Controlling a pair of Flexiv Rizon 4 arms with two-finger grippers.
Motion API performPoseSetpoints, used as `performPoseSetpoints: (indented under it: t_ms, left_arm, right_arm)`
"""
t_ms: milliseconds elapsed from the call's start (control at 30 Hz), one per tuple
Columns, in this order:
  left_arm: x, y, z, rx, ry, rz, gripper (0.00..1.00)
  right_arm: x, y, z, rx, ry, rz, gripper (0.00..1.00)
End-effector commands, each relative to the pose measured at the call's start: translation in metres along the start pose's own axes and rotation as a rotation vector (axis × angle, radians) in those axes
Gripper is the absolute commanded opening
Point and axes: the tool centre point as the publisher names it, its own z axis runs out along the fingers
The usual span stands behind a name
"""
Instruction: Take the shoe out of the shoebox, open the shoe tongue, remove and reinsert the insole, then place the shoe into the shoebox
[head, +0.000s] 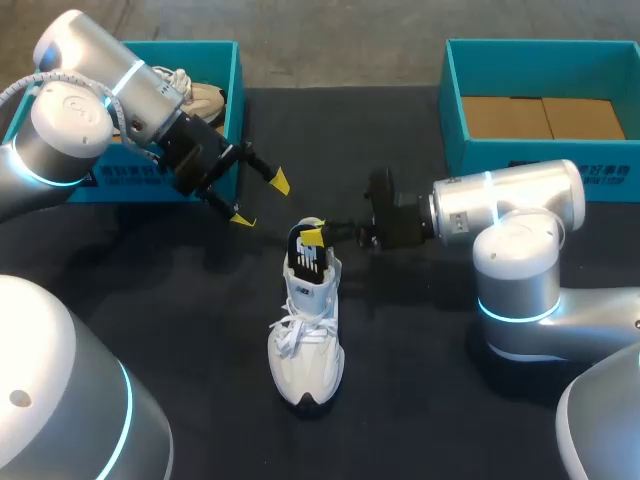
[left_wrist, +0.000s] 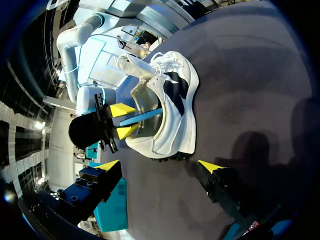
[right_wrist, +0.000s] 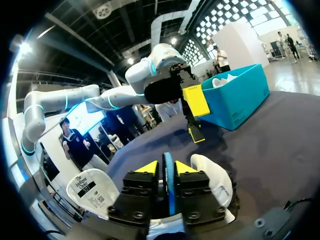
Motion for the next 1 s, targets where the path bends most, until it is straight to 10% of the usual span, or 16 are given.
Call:
performPoseSetpoints:
  t_ms: [33, 1000]
  left_arm:
    - [0.000, 0.000, 0.000, 0.000, 0.003, 0.000, 1.00]
    - [0.000, 0.000, 0.000, 0.000, 0.003, 0.000, 1.00]
  right_arm:
    - [-0.002, -0.002, 0.002, 0.006, -0.011, 0.006, 0.00]
    - [-0.007, -0.019, 0.002, 0.022, -0.051, 0.093, 0.00]
